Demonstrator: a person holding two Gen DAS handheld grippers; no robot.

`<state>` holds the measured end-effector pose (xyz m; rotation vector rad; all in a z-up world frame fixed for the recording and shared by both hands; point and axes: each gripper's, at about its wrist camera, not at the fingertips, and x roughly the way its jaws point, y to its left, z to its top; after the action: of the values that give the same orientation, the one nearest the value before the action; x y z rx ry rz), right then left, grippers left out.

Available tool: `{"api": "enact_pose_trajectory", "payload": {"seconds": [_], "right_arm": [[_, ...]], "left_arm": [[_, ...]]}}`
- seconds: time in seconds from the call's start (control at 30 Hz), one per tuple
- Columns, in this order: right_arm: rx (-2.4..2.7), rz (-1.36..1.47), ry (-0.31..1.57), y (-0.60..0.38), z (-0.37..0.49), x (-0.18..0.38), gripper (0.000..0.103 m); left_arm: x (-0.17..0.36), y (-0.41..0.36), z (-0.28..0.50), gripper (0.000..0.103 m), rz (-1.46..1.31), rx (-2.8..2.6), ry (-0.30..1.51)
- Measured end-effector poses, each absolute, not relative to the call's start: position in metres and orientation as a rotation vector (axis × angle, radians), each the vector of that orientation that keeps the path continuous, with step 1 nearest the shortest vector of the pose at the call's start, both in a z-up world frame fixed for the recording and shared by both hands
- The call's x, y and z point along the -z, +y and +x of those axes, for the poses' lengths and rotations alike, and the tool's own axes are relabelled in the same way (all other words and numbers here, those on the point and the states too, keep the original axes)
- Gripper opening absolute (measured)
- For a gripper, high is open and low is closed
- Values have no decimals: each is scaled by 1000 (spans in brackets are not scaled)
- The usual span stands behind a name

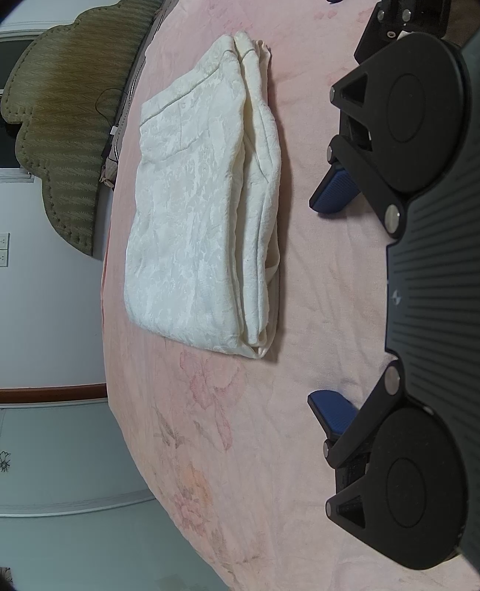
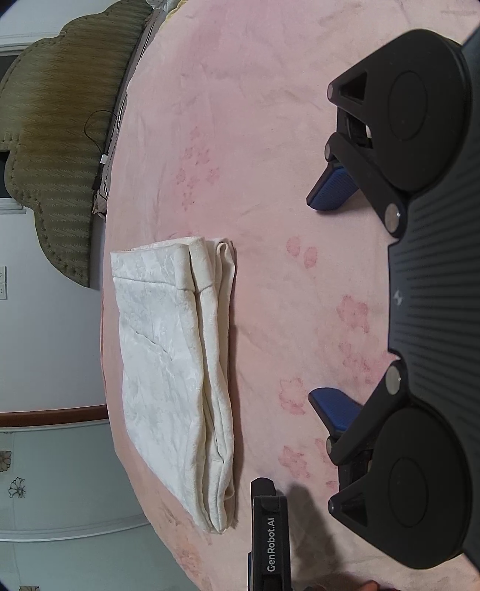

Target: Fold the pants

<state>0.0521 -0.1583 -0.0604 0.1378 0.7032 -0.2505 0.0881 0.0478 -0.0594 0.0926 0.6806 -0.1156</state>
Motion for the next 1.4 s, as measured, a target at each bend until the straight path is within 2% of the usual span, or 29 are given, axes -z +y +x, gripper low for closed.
{"api": "enact_pose_trajectory", "payload": {"seconds": [0.3,0.47,1.4], "right_arm": [[261,71,695,-153,58,59,103],[238,140,701,-161,59,60,103],[241,131,703,-158,60,61,103]], "left_arm": [[60,47,85,103,97,91,675],[60,46,80,103,113,70,671],[60,53,82,103,95,49,676]]}}
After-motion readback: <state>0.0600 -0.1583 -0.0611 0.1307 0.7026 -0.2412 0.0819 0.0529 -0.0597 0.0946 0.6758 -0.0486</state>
